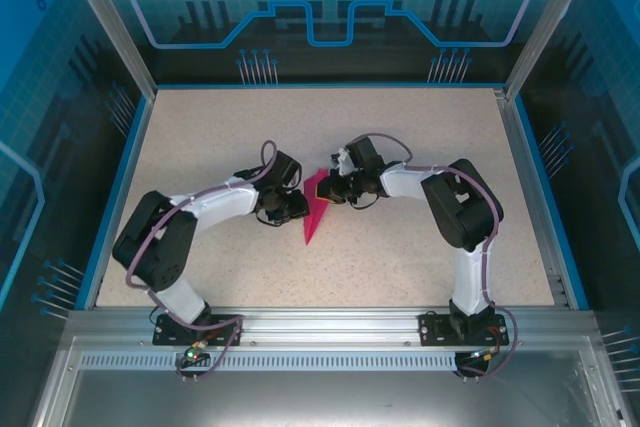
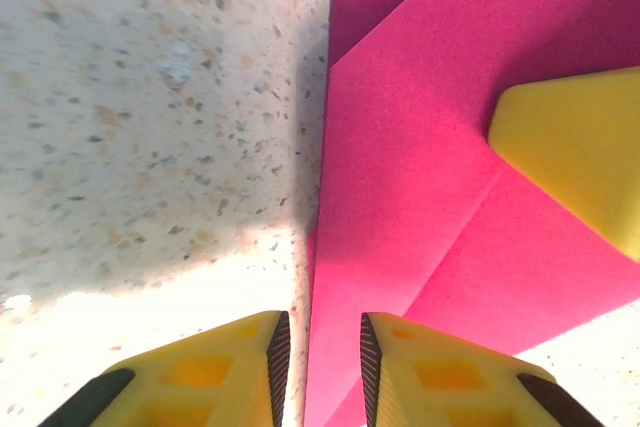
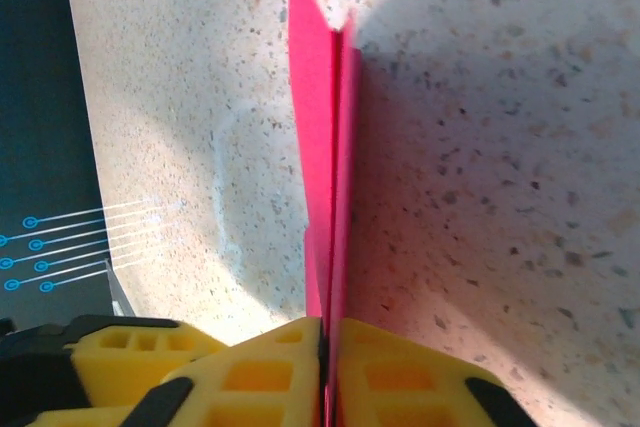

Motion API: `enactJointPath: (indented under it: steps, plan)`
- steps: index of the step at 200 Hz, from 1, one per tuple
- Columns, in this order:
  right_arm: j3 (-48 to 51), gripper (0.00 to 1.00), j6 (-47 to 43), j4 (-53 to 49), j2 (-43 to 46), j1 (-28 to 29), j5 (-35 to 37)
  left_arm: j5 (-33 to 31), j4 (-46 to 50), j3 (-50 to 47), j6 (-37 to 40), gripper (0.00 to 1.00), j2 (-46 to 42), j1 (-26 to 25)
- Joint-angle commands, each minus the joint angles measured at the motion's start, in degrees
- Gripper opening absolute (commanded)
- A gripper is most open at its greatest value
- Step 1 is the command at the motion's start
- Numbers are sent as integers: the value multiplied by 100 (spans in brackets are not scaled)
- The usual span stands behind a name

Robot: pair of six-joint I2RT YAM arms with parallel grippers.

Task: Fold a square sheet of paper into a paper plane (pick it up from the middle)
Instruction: Turn over the paper at the center of the table.

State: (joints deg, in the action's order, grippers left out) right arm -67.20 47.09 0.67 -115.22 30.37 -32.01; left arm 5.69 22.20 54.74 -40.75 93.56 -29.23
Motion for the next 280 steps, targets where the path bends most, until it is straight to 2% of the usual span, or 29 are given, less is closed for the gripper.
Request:
enactJointPath:
  steps: [1, 26, 73, 87, 128, 162, 211, 253, 280]
  plan:
    - [-302, 4, -518, -749, 42, 74, 19, -508, 52, -192, -231, 29, -591, 60]
    - [-587, 5, -903, -1472, 324, 162, 383, -840, 152, -433, -319, 31, -1114, 75]
    - [-822, 5, -1594, -2986, 1107, 646, 2197, -1225, 253, -1050, -553, 32, -1958, 145]
    - [-829, 5, -1713, -3287, 1309, 741, 2700, -1310, 287, -1178, -642, 38, -2140, 168]
    - [-791, 5, -1918, -3884, 1896, 777, 3518, -1606, 192, -1481, -978, 48, -2673, 197]
    - [-996, 6, -2015, -4637, 2057, 777, 4347, -1904, 135, -1651, -1129, 57, -2967, 199]
    - [-1645, 6, -1452, -6178, 1506, 867, 6035, -2260, 126, -1838, -1162, 66, -3276, 215]
    - [-2335, 8, -824, -6704, 456, 1239, 6197, -2354, 92, -1947, -1130, 69, -3361, 238]
    - [-3182, 9, -228, -7221, -543, 1603, 6466, -2357, 100, -1958, -1109, 70, -3370, 251]
